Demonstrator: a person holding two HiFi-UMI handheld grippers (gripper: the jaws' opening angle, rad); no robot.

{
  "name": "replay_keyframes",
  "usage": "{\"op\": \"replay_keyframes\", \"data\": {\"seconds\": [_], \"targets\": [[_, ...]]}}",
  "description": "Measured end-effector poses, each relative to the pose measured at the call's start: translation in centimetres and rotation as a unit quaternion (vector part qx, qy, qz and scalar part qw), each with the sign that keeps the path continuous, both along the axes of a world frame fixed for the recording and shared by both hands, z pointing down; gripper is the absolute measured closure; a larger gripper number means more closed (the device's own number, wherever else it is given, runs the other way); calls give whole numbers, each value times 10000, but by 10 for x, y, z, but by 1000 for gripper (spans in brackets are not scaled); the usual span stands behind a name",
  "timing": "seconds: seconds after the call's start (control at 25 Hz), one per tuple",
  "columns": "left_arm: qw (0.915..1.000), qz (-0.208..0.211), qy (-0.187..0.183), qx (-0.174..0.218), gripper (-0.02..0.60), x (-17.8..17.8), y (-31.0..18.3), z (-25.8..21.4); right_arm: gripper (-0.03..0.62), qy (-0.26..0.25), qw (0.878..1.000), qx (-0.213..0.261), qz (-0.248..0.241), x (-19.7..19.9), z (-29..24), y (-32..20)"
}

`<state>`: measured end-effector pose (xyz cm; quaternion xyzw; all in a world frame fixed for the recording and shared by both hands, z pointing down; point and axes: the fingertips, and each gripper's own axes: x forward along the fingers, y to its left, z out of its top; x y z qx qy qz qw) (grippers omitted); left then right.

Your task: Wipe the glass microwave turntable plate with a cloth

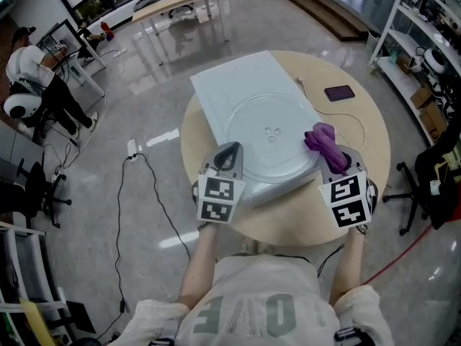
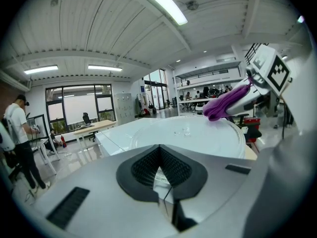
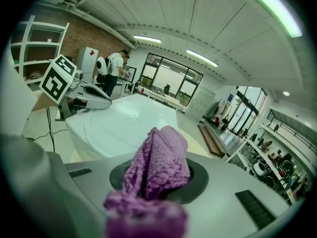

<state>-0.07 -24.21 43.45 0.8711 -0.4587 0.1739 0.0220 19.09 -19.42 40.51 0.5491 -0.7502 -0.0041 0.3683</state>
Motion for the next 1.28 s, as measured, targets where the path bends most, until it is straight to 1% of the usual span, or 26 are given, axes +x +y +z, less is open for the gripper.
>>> {"op": "replay_keyframes", "data": {"seconds": [0.12,0.2,0.28,0.36,0.48,0.56,0.64,0.72,0.8,0.88,0.96,1.04,1.16,1.28], "targets": [[9992,-83,373,-139,586,1,-4,-2,545,35,9999,81,-67,-1,-6,-5],[9990,-111,409,-111,586,-1,-7,-6,545,-15,9997,192,-124,-3,-15,-7],[9986,-168,488,67,586,-4,-9,-18,546,-128,9992,343,-169,-8,-24,-9],[9970,-212,691,264,586,-7,-7,-34,546,-340,9978,530,-190,-13,-31,-9],[9939,-251,856,655,586,-10,0,-58,545,-925,9920,840,-175,-17,-39,-6],[9905,-277,953,951,586,-12,5,-71,545,-1274,9874,924,-157,-18,-37,-3],[9873,-275,1027,1183,586,-11,10,-80,546,-1409,9854,948,-90,-16,-32,2],[9850,-295,1080,1314,586,-11,15,-87,545,-1446,9843,1012,-38,-14,-27,9],[9837,-378,1154,1329,586,-14,22,-92,545,-1460,9843,971,-186,-17,-23,15],[9827,-478,1209,1317,586,-19,29,-90,546,-1331,9860,910,-414,-18,-21,20],[9825,-559,1190,1319,586,-21,37,-89,546,-1237,9860,985,-529,-13,-25,27],[9839,-536,1110,1291,586,-18,49,-87,546,-1396,9825,1085,-587,-7,-27,37],[9862,-465,1063,1177,586,-15,71,-75,546,-1718,9766,1118,-652,-5,-17,51],[9883,-488,1028,1014,586,-22,89,-59,546,-1736,9746,1180,-773,-12,-5,74]]}}
